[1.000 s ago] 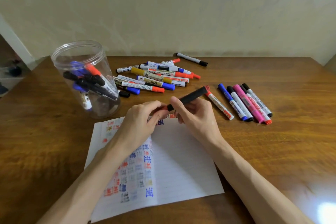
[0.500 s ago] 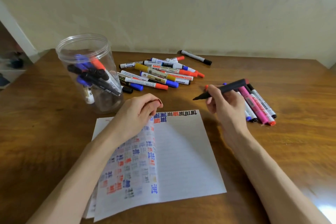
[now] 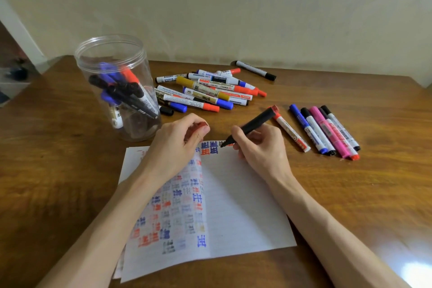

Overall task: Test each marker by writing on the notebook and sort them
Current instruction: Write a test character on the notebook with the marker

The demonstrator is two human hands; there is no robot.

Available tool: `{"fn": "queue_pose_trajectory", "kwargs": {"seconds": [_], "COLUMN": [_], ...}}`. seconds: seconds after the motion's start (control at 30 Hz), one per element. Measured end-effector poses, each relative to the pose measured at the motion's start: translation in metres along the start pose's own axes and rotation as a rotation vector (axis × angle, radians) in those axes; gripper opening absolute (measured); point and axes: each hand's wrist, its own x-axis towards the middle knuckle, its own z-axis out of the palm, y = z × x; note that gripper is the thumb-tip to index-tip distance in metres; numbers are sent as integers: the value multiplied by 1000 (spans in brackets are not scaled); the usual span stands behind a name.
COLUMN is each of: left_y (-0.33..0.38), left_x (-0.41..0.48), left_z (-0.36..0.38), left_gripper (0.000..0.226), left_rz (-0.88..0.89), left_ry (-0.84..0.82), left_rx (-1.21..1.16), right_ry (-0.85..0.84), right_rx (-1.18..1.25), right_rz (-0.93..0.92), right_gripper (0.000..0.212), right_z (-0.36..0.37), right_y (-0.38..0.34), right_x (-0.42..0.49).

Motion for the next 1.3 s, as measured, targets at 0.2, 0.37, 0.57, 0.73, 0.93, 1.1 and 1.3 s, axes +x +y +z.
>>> {"fn": "queue_pose_trajectory", "kwargs": {"seconds": [0.2,0.37,0.57,0.73,0.93,1.1,1.3], "left_y": [-1,-2,-3,-3,-3,-3,-2], "left_x": [0,1,1,1,1,1,1], "left_z": [0,2,2,2,2,2,2], "left_gripper": [28,32,31,33,34,36,49], "left_rz": [6,13,8,11,15,15,26], "left_ry": [24,28,30,28,24,15,10], "left_rx": [11,19,21,28,37,30,29], "right_ry": [-15,-10,15,-6,1,16,-28], "right_rx": [-45,-84,-47,-37,-103,-54,-71], "right_rz": [-25,-66,-54,-70,-86,-70,-113], "right_gripper": [13,11,13,12,11,11,11], "right_z": [1,2,0,1,2,0,1], "right_y": [2,3,2,0,2,1,-2], "right_x": [0,0,0,-2,-2,-2,-5]}}
